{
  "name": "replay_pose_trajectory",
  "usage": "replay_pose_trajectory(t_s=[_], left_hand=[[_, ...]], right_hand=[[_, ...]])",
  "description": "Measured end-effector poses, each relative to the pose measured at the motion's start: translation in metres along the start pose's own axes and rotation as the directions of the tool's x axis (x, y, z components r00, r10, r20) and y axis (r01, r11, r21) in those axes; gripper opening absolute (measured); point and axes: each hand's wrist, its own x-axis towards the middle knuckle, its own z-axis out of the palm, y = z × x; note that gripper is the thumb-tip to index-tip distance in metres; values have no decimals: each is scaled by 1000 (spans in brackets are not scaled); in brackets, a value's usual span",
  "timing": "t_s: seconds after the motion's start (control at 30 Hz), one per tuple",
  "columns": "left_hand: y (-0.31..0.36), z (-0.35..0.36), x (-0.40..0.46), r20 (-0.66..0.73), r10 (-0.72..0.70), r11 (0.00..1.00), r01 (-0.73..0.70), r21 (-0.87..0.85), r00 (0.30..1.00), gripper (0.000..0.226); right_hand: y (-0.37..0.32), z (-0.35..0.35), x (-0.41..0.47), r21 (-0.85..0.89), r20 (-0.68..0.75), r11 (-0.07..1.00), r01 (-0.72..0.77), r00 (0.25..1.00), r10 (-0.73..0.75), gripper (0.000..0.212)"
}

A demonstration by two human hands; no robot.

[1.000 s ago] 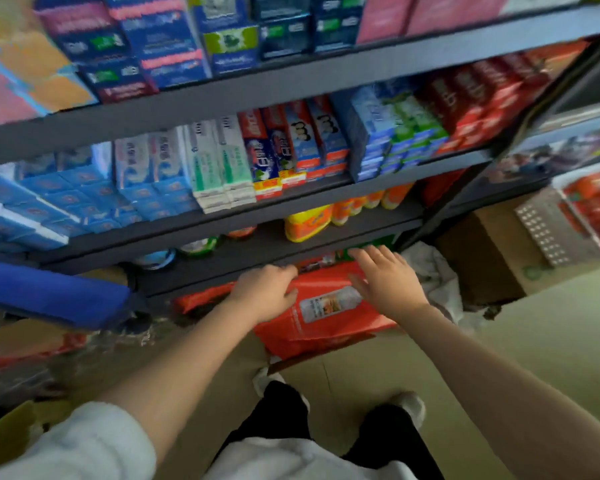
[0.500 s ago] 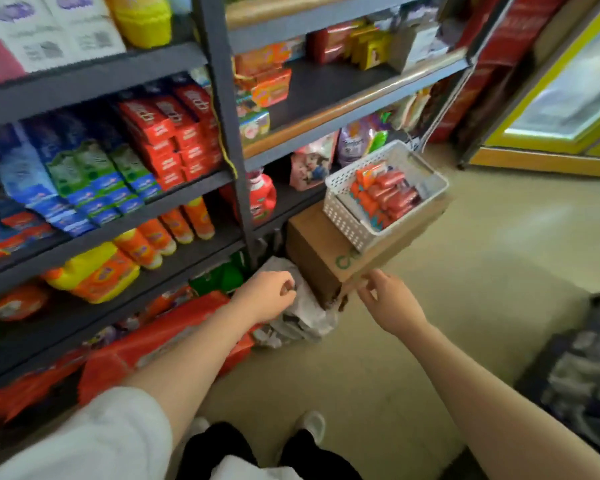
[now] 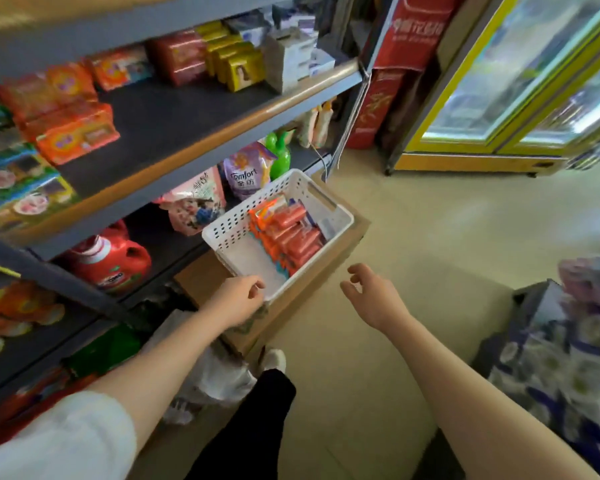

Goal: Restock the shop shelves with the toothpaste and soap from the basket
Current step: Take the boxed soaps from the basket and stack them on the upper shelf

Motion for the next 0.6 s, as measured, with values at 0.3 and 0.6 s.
replay_pose_trajectory(t_s=[0.3,0.6], left_hand=[[40,4,142,87,-181,983,183,-19,980,36],[47,63,229,5,-245,969,245,-30,970,68]], right_hand=[[24,-24,160,-82,107,994,69,992,-60,41],[28,36,298,-298,392,900,318,900,-188,38]])
